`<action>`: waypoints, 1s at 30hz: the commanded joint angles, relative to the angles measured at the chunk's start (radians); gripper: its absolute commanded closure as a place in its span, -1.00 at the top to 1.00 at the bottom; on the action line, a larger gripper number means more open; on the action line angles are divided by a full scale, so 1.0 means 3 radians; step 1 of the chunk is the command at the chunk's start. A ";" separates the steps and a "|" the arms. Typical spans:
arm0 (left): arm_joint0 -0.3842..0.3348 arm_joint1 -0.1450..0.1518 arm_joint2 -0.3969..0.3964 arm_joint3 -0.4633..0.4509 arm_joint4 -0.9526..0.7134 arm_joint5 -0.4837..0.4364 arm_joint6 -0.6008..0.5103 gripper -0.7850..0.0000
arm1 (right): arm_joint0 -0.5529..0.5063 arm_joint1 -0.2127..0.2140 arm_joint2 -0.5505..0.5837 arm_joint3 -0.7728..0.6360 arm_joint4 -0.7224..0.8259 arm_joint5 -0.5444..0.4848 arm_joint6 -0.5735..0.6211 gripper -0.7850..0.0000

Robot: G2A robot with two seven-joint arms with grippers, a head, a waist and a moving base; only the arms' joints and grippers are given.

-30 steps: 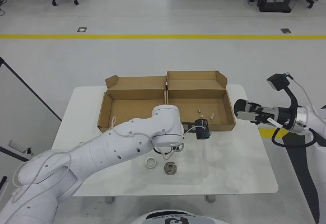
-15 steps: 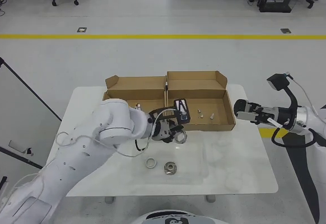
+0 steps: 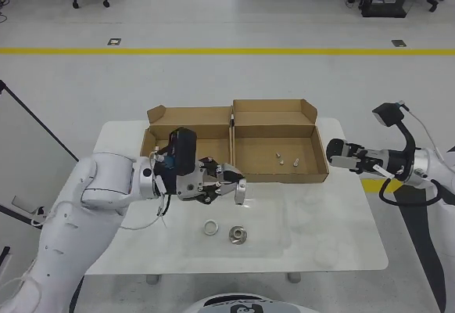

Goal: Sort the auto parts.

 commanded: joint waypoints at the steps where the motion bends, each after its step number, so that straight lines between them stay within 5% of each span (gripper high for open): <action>1: 0.0006 0.0004 -0.0003 -0.0045 0.0075 0.0010 0.0313 -1.00 | 0.0000 0.0000 0.0000 0.0000 0.0001 0.0000 0.0000 1.00; 6: -0.0063 0.0039 0.0008 -0.0112 0.0362 0.0010 0.0834 -1.00 | 0.0000 0.0000 0.0000 0.0000 0.0001 0.0000 0.0000 1.00; 18: -0.0041 0.0032 0.0016 -0.0165 0.0336 0.0053 0.0917 -1.00 | 0.0000 0.0000 0.0000 0.0000 0.0001 0.0000 0.0000 1.00; 30: -0.0201 -0.0034 0.0276 -0.0341 0.0237 0.0010 0.2319 -1.00 | 0.0000 0.0000 0.0000 0.0000 0.0001 0.0000 0.0000 1.00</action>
